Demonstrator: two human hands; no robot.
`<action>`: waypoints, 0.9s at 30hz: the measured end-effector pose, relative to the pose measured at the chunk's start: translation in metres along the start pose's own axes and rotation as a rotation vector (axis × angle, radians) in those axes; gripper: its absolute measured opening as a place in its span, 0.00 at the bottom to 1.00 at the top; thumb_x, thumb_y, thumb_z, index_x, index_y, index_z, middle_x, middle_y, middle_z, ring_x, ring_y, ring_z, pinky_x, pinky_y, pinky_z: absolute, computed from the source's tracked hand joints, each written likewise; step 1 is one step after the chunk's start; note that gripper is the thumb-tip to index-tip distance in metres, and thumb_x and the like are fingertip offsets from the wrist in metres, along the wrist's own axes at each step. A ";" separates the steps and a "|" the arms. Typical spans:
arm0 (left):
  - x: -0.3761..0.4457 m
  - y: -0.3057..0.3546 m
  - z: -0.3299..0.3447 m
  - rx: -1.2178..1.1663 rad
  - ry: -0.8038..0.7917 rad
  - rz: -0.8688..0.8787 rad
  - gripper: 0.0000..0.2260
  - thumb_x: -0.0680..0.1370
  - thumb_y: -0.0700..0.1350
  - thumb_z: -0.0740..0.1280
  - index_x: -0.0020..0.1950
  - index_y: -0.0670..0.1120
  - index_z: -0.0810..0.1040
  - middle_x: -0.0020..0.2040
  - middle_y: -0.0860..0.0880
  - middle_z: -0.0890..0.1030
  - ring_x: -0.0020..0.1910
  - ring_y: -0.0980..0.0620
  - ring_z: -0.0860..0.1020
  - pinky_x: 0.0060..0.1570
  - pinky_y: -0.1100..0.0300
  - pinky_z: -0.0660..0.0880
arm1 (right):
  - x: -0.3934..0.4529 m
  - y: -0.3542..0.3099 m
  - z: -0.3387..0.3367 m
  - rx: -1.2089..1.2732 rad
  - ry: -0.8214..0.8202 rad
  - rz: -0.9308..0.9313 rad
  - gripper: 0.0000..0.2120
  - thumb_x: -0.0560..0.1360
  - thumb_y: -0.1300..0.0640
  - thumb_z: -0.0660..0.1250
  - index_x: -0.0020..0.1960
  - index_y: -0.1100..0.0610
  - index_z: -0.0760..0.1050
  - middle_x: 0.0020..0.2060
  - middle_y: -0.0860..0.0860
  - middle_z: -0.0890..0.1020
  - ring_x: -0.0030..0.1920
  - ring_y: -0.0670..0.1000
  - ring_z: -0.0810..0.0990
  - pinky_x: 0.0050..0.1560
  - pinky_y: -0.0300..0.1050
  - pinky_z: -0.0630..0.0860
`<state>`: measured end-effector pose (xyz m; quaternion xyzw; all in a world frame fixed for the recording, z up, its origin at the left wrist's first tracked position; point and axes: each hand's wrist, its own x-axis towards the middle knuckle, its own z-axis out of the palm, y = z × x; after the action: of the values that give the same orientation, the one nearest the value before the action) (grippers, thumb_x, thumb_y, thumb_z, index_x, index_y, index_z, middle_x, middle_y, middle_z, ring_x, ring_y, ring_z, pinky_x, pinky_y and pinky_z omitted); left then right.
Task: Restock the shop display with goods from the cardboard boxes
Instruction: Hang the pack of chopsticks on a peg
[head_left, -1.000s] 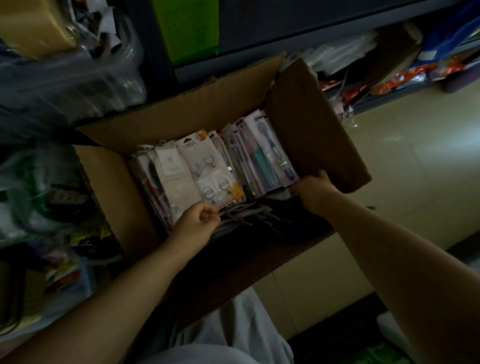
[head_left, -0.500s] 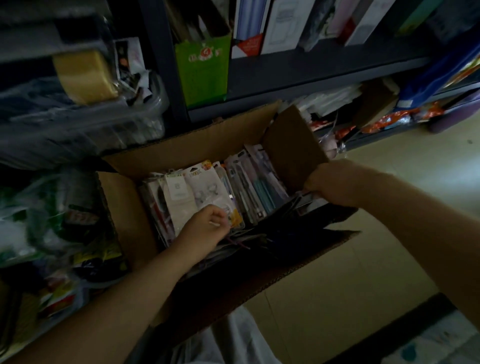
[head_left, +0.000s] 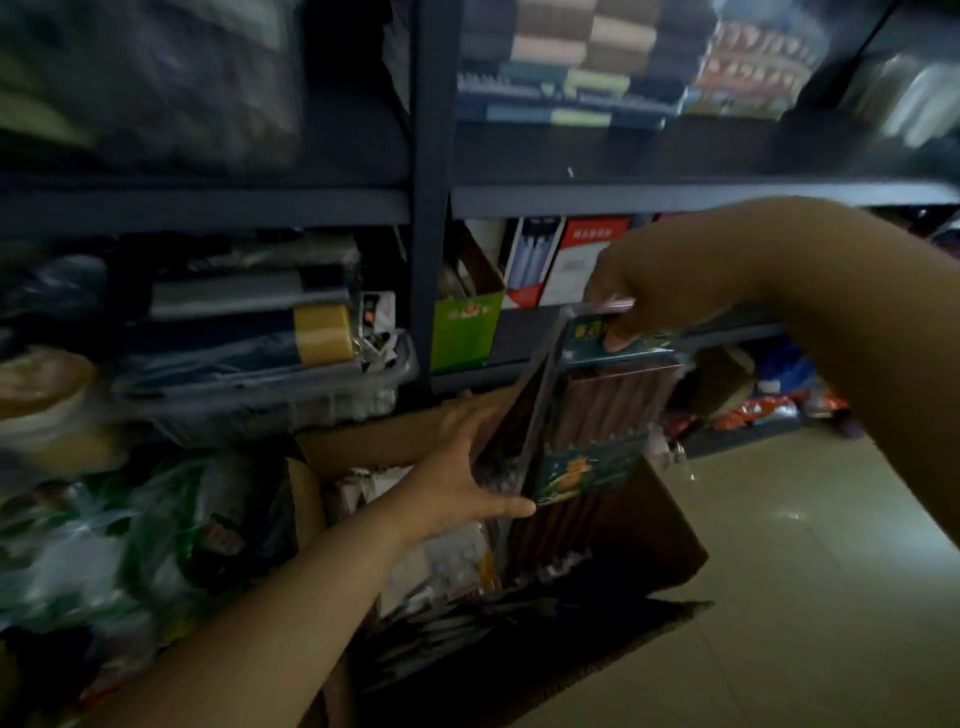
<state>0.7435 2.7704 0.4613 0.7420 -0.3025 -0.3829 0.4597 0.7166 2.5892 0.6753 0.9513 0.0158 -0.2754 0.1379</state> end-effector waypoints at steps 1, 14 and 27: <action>-0.006 0.003 -0.011 0.009 0.013 -0.013 0.44 0.67 0.55 0.76 0.75 0.60 0.53 0.75 0.58 0.52 0.75 0.52 0.55 0.72 0.50 0.60 | 0.003 -0.004 -0.007 0.028 0.045 -0.026 0.14 0.75 0.48 0.69 0.54 0.57 0.78 0.42 0.47 0.78 0.47 0.51 0.77 0.52 0.46 0.73; -0.106 -0.001 -0.098 -0.393 0.402 0.016 0.19 0.66 0.44 0.77 0.55 0.51 0.80 0.50 0.55 0.85 0.52 0.59 0.81 0.53 0.63 0.74 | 0.045 -0.076 -0.098 0.719 0.462 -0.279 0.11 0.69 0.49 0.75 0.47 0.54 0.82 0.33 0.45 0.84 0.31 0.38 0.77 0.35 0.29 0.71; -0.194 0.039 -0.200 -0.607 0.870 0.247 0.14 0.69 0.34 0.73 0.49 0.48 0.79 0.37 0.57 0.85 0.37 0.64 0.81 0.33 0.74 0.74 | 0.055 -0.200 -0.091 1.565 0.903 -0.221 0.40 0.55 0.31 0.68 0.61 0.51 0.68 0.53 0.46 0.76 0.51 0.42 0.78 0.44 0.30 0.75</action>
<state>0.8078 3.0005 0.6100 0.6247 -0.0451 -0.0539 0.7777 0.7891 2.8034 0.6690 0.7838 -0.0321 0.1799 -0.5935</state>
